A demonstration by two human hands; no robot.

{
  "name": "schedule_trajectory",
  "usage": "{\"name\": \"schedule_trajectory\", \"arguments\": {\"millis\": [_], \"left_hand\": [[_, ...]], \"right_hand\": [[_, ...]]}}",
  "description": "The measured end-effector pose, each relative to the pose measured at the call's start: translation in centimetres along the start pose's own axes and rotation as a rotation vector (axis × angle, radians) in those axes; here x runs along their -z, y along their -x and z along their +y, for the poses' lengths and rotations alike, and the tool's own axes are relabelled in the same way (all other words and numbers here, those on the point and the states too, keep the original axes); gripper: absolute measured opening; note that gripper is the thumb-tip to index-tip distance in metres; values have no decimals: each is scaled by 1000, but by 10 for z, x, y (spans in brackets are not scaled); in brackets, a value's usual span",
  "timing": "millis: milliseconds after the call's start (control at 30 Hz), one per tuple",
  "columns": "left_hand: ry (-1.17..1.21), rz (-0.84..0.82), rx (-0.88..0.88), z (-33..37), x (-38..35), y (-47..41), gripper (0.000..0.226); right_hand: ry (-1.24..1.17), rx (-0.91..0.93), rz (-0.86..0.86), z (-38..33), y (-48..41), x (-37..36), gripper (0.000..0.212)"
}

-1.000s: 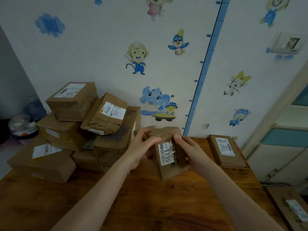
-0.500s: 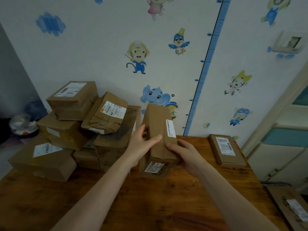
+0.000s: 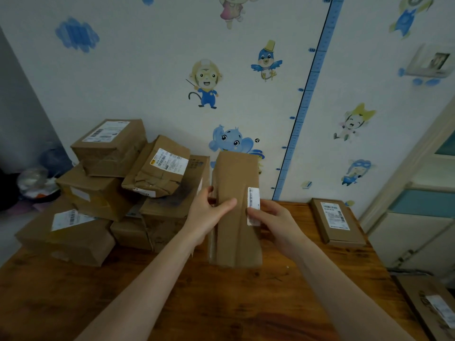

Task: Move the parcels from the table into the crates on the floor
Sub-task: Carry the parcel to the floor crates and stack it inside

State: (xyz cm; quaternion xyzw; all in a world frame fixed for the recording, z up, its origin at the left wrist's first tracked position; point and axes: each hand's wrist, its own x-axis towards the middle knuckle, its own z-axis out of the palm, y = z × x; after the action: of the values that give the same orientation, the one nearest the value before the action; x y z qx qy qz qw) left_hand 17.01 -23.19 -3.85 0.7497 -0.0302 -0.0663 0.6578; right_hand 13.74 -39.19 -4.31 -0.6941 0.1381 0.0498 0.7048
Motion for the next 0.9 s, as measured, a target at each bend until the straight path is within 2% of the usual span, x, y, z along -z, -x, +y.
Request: {"name": "schedule_trajectory", "arguments": {"millis": [133,233,367,433,467,567,600,633,700,733,800,900], "left_hand": [[-23,-25,-40,-3,-3,4,44],[-25,-13,-47,-1,-4,5,47],[-32,-11,-92,0,-4,6,29],[-25,-34,-73,-3,-3,5,25],[-29,-44,-53,-5,-3,5,26],[-101,-83,-45,-10,-3,5,38],[-124,-91,-49,-12,-4,5,42],[-128,-97,-46,-12,-3,5,45],[-39,-110,6,-6,-3,7,53],[28,-103,47,-4,-4,7,65],[133,-71,116,-1,-5,5,83],[166,-81,115,3,-7,5,53]], "right_hand": [[-7,9,42,-6,-3,0,36],[30,36,59,-3,-3,0,48],[-33,50,46,-4,0,-1,41],[-19,66,51,-5,-2,1,46],[-16,60,55,-6,-3,1,55],[-75,-35,79,-9,-5,0,110],[-97,-56,79,-10,-6,1,118],[-113,-67,73,-11,-8,2,116],[-143,-59,38,-12,-9,4,89],[-142,-57,30,-12,-9,4,73],[-131,-64,40,-9,-11,5,56],[-133,-72,24,-8,-12,6,42]]}}
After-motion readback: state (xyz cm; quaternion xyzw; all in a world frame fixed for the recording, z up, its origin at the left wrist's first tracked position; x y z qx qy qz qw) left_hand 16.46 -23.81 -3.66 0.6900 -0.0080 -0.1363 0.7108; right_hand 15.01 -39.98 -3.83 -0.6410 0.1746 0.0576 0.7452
